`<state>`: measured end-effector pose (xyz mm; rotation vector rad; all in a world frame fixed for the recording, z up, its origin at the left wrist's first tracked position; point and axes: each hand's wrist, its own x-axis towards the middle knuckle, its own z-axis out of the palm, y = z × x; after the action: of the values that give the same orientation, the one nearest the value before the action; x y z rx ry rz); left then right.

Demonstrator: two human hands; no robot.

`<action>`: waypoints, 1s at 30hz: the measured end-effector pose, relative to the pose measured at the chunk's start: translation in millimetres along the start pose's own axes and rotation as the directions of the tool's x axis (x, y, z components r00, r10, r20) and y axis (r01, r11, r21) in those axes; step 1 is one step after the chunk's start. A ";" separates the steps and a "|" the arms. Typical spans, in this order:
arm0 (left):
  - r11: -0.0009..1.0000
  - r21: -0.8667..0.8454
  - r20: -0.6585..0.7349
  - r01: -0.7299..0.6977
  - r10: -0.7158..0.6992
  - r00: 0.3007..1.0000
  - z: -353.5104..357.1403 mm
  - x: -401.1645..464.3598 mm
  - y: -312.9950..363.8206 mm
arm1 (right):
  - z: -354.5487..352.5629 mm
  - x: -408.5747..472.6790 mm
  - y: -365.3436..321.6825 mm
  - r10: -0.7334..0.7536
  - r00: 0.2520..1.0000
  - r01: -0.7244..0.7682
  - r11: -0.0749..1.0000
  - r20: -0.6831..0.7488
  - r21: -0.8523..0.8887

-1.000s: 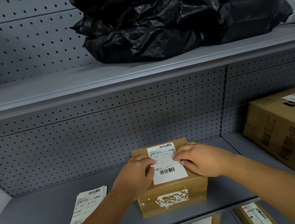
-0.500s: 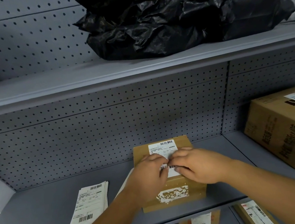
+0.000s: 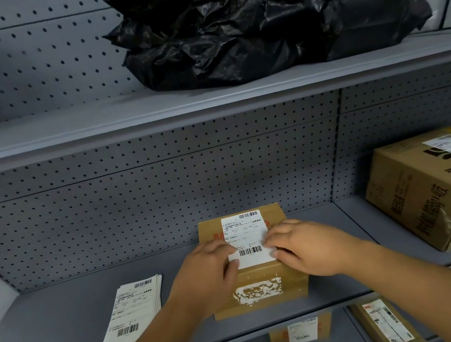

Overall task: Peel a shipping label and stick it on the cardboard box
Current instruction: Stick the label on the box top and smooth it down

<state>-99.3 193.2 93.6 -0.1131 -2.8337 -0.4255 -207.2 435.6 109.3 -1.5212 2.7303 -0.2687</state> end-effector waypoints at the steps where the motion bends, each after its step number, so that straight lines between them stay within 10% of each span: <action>1: 1.000 0.005 -0.004 -0.008 0.008 1.000 0.9 1.7 3.3 | 0.0 1.1 -2.5 -0.001 1.000 0.000 1.000 -0.011 -0.012; 30: 0.996 0.036 0.052 -0.080 0.078 0.996 -6.3 -20.2 7.5 | -3.9 -17.8 -19.8 -0.034 0.999 0.034 0.999 -0.019 -0.041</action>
<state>-77.4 197.7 95.8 -0.2312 -2.8736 -0.3560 -181.4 441.0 114.8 -1.5846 2.7434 -0.2302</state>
